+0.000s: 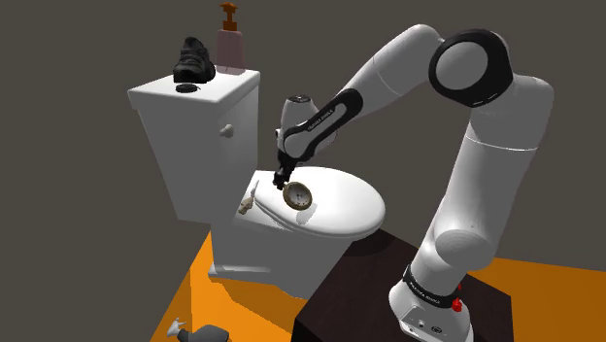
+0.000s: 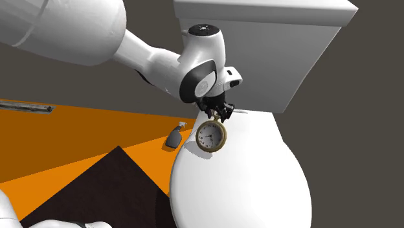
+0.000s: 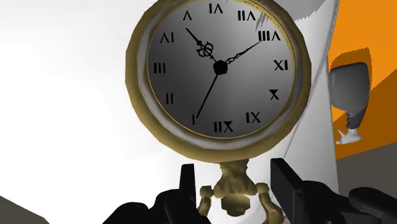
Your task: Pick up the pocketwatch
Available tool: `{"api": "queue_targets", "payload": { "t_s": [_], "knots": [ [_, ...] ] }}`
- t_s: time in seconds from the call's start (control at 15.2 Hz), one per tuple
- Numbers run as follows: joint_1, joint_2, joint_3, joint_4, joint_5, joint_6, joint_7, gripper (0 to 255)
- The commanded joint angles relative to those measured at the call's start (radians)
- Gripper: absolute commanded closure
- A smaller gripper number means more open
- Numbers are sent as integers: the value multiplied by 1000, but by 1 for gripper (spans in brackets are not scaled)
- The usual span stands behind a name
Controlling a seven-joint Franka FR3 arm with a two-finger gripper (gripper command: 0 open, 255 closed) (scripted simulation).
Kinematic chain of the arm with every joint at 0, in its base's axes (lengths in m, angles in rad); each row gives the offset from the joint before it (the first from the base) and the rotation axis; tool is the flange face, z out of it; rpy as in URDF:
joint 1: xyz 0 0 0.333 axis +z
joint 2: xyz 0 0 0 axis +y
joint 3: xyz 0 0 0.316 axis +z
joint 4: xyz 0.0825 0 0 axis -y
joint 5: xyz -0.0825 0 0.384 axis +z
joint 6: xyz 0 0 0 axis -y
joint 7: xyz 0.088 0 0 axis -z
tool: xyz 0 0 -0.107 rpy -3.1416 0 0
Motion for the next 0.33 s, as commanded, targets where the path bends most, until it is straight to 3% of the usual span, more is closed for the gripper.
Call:
{"api": "queue_targets", "payload": {
  "t_s": [0.0,0.26],
  "knots": [
    [0,-20,0,6,1,-27,-3,255],
    [0,-41,0,14,1,-55,-5,255]
  ]
}}
